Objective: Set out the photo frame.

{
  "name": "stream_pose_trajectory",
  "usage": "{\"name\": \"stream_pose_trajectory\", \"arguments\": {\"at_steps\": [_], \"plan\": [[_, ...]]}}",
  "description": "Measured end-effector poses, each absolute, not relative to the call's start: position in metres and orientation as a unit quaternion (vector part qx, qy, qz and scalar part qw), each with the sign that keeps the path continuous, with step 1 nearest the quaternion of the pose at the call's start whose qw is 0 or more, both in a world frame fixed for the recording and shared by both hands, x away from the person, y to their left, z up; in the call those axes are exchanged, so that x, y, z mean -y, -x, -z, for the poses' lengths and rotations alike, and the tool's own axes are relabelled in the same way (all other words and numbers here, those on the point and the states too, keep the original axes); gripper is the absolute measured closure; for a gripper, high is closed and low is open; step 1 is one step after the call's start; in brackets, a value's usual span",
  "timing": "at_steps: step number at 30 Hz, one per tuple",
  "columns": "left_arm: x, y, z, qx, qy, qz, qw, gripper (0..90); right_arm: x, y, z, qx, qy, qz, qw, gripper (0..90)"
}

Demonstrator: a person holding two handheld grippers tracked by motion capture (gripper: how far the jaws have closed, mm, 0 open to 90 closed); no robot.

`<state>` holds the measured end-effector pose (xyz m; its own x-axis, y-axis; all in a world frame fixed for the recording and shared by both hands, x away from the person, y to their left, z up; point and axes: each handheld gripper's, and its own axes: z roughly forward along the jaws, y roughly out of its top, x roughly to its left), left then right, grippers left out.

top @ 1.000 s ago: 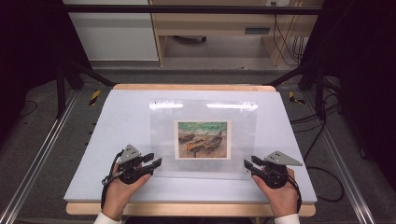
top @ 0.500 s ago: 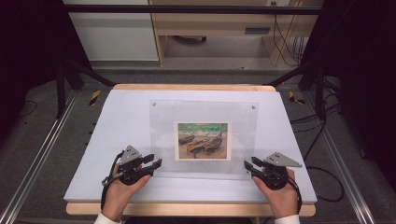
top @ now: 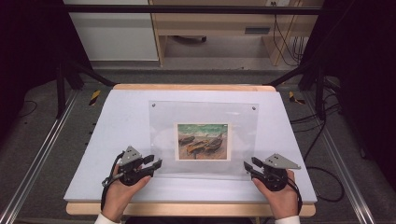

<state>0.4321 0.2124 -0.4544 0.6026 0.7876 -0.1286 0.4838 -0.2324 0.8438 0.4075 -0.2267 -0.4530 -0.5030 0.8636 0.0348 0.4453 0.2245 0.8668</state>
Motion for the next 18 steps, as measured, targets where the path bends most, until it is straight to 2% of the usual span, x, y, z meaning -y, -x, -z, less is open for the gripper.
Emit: {"name": "stream_pose_trajectory", "arguments": {"at_steps": [18], "plan": [[-0.212, -0.422, 0.457, -0.412, -0.782, -0.160, 0.438, 58.8, 0.227, -0.399, 0.455, -0.752, -0.444, -0.434, 0.221, 65.6]]}}
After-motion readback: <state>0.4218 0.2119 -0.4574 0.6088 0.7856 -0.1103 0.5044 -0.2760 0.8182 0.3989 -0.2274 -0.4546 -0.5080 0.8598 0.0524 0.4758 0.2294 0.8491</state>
